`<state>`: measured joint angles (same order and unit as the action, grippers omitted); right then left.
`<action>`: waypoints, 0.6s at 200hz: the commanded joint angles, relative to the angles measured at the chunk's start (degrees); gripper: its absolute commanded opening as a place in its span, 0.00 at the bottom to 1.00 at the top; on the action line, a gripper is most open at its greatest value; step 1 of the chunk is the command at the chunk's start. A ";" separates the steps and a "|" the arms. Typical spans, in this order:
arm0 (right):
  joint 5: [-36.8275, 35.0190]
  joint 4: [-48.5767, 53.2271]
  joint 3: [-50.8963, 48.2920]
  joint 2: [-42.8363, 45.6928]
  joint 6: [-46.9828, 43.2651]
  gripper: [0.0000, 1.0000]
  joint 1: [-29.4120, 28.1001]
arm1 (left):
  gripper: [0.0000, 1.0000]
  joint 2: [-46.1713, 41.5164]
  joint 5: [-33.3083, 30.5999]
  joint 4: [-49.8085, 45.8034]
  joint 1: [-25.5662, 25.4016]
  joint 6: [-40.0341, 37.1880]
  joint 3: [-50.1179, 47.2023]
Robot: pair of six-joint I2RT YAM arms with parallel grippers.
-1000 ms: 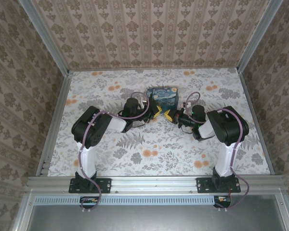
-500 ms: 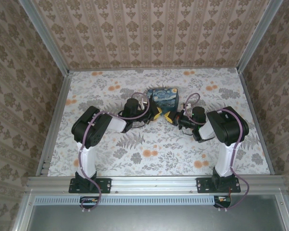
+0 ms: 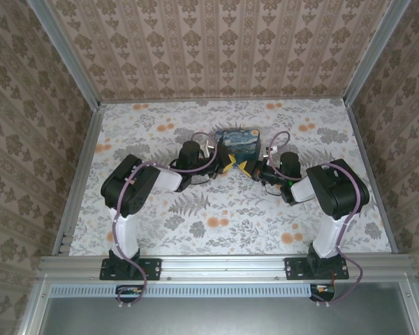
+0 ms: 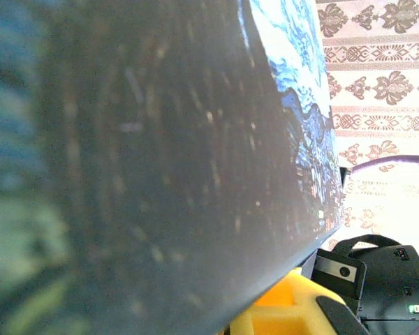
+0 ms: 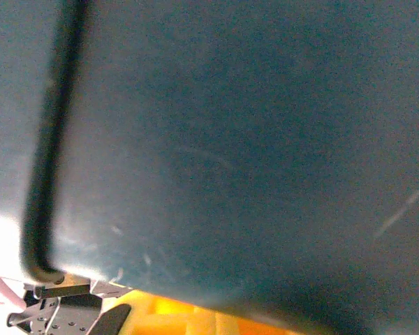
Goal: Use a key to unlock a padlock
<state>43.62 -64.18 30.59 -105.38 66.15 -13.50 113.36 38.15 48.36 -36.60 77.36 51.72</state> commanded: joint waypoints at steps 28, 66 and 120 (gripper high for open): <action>1.09 -10.59 3.09 -1.42 9.86 0.00 -1.12 | 0.00 -0.50 9.39 3.10 -2.85 -1.09 -1.66; -1.88 -12.32 2.16 -4.43 18.83 0.00 -1.15 | 0.00 1.83 8.29 12.35 -3.01 5.75 -3.49; -1.20 -4.85 3.41 -0.41 12.52 0.00 -1.23 | 0.00 1.97 8.36 14.18 -3.12 7.67 -3.91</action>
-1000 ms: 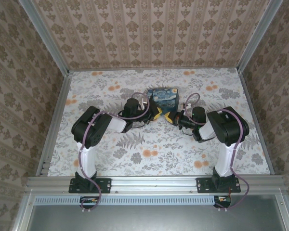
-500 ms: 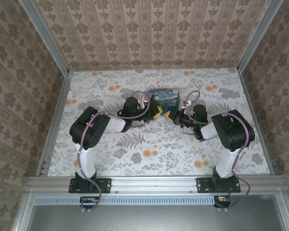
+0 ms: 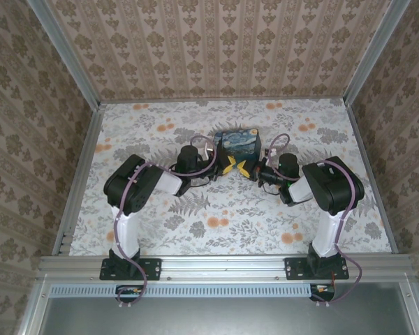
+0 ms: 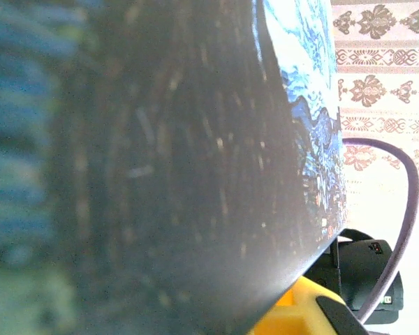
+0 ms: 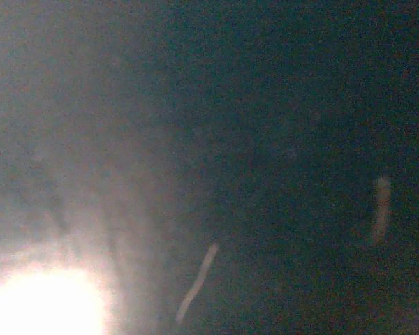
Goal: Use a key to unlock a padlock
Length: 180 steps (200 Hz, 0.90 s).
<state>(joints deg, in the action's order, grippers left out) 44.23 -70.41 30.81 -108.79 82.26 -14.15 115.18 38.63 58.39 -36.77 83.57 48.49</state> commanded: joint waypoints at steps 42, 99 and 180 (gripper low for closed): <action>-4.29 5.22 4.11 3.85 -7.60 0.00 -0.74 | 0.00 -0.21 7.03 3.19 -2.87 0.45 -1.71; -6.16 4.49 4.62 2.03 -7.80 0.34 -0.69 | 0.00 -0.05 2.47 -7.79 -0.87 -8.67 -1.37; -5.86 15.72 -1.76 8.77 -15.87 0.67 -0.27 | 0.00 -3.47 -1.42 -31.54 1.17 -23.19 4.19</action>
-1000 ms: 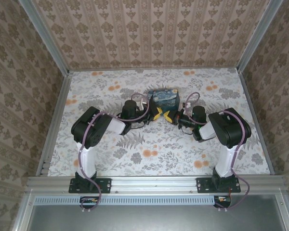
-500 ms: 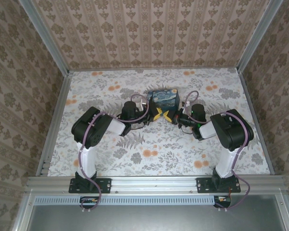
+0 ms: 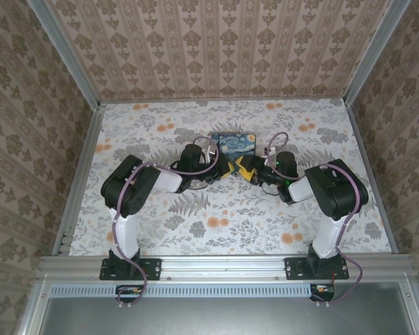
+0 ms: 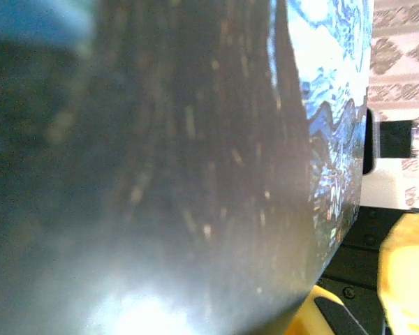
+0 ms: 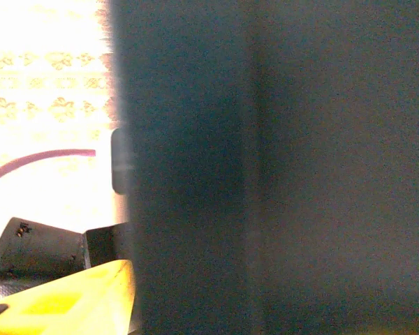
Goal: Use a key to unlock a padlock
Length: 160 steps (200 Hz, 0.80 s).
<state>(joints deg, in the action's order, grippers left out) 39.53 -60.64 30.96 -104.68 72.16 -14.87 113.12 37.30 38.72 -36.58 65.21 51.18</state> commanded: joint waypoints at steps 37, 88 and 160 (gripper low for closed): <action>-1.94 23.39 -3.00 13.10 -17.74 0.69 0.56 | 0.00 -1.50 -0.08 -16.15 1.33 -7.27 3.00; -8.85 43.79 -0.47 23.09 -36.61 0.64 -2.46 | 0.00 -2.17 -2.79 -23.23 1.33 -9.44 5.63; -34.86 54.40 4.52 22.90 -55.12 0.58 -16.02 | 0.00 -3.12 -3.08 -29.87 1.16 -10.24 7.76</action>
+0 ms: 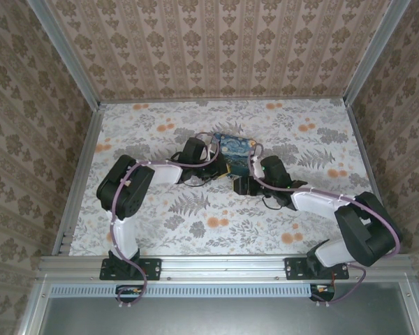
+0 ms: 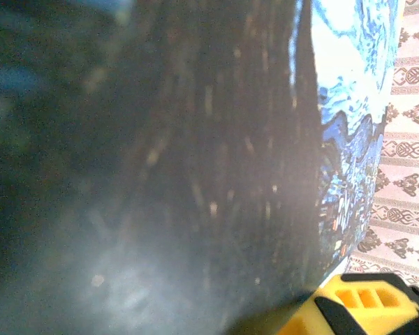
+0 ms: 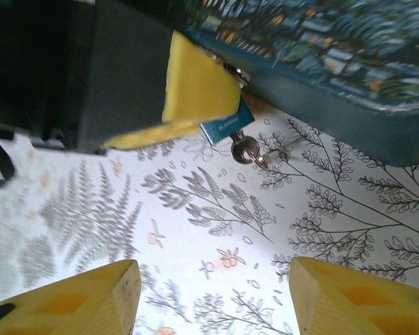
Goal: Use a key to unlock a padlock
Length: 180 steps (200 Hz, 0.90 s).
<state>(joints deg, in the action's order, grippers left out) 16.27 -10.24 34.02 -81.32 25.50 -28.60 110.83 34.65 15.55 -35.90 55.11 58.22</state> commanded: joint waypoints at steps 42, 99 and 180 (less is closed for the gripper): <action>-18.86 -3.13 0.66 -4.02 -17.40 0.56 -7.83 | 0.00 -0.18 -0.11 -7.99 -0.29 0.13 2.30; -24.29 -10.41 0.96 -9.44 -21.99 0.55 -10.32 | 0.00 0.27 0.19 -7.49 -0.84 1.13 2.53; -28.02 -11.39 5.57 -16.88 -20.64 0.49 -10.40 | 0.00 0.36 0.85 -7.37 -0.84 1.49 2.55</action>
<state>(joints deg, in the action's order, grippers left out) -8.88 -19.70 37.50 -96.66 5.06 -38.68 110.80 34.24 11.68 -36.34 54.81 60.10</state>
